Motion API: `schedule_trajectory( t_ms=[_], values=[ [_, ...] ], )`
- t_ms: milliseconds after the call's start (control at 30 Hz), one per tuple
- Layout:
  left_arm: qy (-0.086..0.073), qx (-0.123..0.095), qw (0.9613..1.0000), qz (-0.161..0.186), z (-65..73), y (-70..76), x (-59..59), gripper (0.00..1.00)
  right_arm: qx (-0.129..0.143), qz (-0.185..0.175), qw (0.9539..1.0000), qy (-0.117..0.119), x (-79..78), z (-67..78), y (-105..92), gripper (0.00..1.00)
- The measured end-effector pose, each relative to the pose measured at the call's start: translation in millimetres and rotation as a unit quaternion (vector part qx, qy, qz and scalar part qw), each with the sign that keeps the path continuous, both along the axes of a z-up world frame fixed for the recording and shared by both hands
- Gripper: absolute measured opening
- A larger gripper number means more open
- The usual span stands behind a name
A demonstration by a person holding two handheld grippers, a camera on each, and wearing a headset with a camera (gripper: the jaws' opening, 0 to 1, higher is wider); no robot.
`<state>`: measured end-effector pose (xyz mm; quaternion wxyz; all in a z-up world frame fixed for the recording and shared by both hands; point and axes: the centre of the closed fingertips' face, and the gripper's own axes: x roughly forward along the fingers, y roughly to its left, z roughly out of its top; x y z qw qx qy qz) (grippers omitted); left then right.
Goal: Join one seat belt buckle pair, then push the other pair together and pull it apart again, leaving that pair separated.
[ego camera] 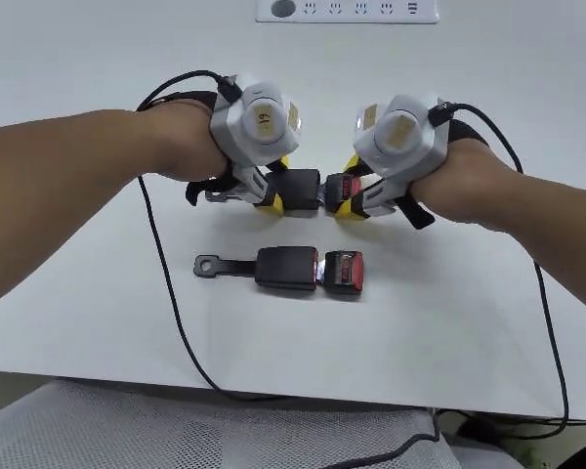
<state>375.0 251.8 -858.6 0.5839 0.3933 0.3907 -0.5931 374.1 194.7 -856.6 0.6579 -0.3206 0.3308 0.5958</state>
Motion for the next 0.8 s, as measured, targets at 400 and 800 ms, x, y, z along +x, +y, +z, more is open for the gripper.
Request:
schedule_trajectory(
  t_ms=[400, 800],
  values=[
    [0.000, 0.004, 1.0000, 0.003, -0.4, -0.2, -0.2, 0.32, -0.004, 0.000, 1.0000, 0.000, 0.0, -1.0, -0.8, 0.34],
    [0.002, 0.005, 1.0000, 0.003, -0.2, -0.1, -1.0, 0.32, -0.007, -0.006, 1.0000, -0.002, -0.8, -1.1, -4.9, 0.35]
  ],
)
